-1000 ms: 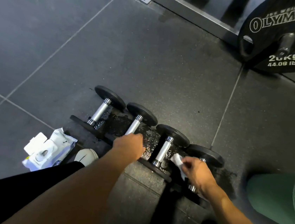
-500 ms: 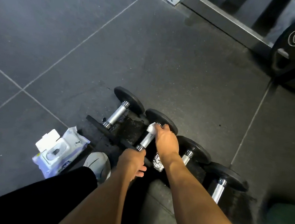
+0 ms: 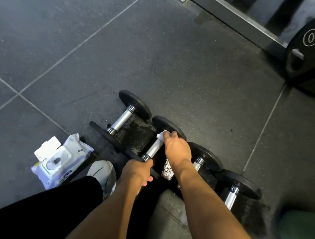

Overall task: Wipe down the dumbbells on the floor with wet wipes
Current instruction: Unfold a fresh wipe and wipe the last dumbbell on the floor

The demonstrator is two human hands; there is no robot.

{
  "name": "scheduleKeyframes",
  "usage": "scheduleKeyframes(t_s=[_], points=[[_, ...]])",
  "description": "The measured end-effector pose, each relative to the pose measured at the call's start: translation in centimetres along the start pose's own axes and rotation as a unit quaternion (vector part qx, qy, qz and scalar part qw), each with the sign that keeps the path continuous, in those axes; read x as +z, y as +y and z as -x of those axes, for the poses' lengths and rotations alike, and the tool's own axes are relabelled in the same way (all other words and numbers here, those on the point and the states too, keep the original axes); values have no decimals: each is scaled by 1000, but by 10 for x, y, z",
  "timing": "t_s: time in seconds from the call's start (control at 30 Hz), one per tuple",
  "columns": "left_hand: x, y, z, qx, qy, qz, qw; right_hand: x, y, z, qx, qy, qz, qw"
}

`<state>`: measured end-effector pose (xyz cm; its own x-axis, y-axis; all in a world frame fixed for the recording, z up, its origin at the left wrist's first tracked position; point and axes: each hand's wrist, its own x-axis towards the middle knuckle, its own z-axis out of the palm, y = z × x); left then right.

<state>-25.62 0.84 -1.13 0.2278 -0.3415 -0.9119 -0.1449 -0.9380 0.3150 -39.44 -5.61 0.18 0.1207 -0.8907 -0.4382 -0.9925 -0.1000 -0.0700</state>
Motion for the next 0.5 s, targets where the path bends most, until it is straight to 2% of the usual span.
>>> scheduleKeyframes(t_s=[0.2, 0.3, 0.37, 0.5], points=[[5, 2, -1, -6, -3, -21, 1000, 23, -20, 17, -113, -114, -61, 985], [6, 3, 3, -13, -15, -11, 1000, 15, -12, 7, -162, -148, -93, 971], [6, 1, 2, -9, -21, 6, 1000, 1, -12, -13, -163, -111, -81, 977], [12, -5, -3, 26, -15, -20, 999, -38, -51, -50, -107, 81, -151, 979]])
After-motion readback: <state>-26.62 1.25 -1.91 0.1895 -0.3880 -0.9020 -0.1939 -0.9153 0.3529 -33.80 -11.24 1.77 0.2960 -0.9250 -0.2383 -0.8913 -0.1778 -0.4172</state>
